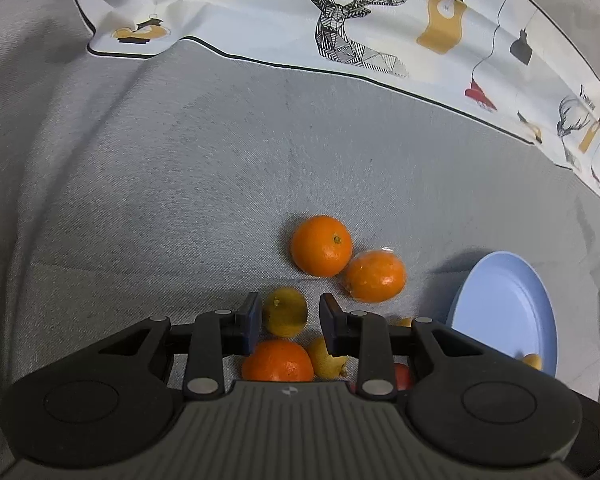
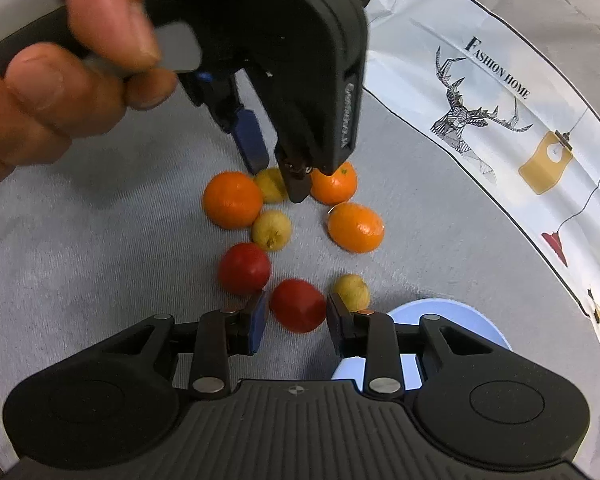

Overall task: Organize fruits
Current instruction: 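Grasp a small yellow fruit with the left gripper while the right gripper grasps a red tomato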

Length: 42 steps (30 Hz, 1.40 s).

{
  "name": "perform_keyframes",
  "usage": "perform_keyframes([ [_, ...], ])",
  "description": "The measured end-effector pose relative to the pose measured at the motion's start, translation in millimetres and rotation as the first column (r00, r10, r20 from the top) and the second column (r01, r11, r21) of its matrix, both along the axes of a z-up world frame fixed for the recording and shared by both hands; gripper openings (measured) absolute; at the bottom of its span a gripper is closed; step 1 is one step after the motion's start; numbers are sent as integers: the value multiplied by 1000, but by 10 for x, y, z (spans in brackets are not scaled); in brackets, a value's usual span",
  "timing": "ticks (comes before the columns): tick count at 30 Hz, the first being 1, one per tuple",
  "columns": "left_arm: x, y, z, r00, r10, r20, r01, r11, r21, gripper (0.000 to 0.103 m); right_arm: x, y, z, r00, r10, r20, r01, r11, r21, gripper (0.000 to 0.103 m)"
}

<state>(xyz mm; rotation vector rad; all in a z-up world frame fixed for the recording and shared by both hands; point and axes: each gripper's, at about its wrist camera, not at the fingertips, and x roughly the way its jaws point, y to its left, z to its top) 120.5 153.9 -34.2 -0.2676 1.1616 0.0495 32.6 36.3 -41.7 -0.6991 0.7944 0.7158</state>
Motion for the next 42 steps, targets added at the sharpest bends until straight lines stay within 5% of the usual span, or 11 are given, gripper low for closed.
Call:
perform_keyframes([
  [5, 8, -28, -34, 1000, -13, -10, 13, 1000, 21, 35, -2, 44, -48, 1000, 6, 10, -6, 1000, -21, 41],
  [9, 3, -75, -57, 999, -37, -16, 38, 998, 55, 30, -1, 67, -57, 999, 4, 32, -3, 999, -35, 31],
  [19, -11, -20, 15, 1000, -4, 11, 3, 996, 95, 27, 67, -41, 230, 996, -63, -58, 71, 986, 149, 31],
  [27, 11, -25, -31, 1000, -9, -13, 11, 993, 121, 27, 124, -87, 161, 985, -110, -133, 128, 983, 135, 31],
  [42, -2, -40, 81, 1000, -6, 21, 3, 992, 129, 27, 217, -175, 280, 983, -158, -97, 176, 962, 208, 31],
])
